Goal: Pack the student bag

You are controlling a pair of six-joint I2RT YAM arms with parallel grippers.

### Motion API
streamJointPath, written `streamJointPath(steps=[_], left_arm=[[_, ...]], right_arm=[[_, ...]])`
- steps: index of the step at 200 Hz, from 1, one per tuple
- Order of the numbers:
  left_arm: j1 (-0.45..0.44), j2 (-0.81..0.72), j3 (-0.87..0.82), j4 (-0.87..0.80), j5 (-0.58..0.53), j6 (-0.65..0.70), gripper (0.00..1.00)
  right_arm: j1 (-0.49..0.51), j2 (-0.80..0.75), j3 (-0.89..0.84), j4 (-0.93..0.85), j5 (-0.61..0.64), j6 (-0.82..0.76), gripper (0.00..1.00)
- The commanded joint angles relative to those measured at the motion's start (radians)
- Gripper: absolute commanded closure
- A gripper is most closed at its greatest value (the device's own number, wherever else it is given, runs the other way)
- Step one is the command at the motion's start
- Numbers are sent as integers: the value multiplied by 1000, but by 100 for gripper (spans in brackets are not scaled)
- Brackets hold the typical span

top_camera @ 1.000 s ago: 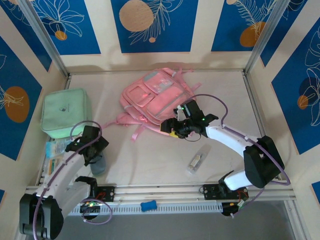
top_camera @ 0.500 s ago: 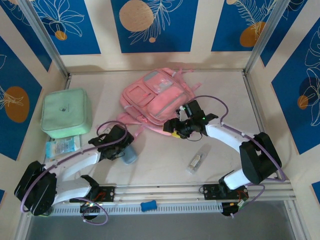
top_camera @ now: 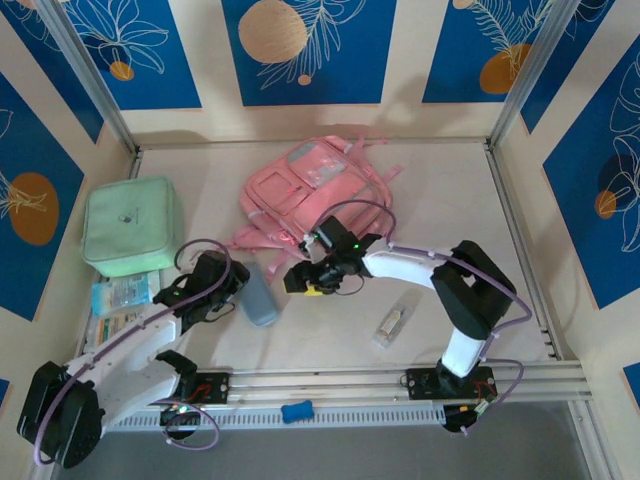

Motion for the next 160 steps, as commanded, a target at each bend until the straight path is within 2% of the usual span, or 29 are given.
streamJointPath(steps=[1,50,104,138,153,160], left_arm=[[36,25,-34,64,142,79,41],[61,66,-141,212,215,73,66],[62,130,-183,296,247,61,79],[62,131,-192,318,263,51,80],[62,115,-191,307,261,53,80],[62,110,-192,299,258,55,80]], right_arm=[[37,68,57,47,-36,31,34],[91,177,151,47,-26,41,34],[102,263,219,43,-74,80,34],[104,258,228,58,-83,92,46],[102,263,232,61,-92,100,60],[102,262,233,67,-98,106,62]])
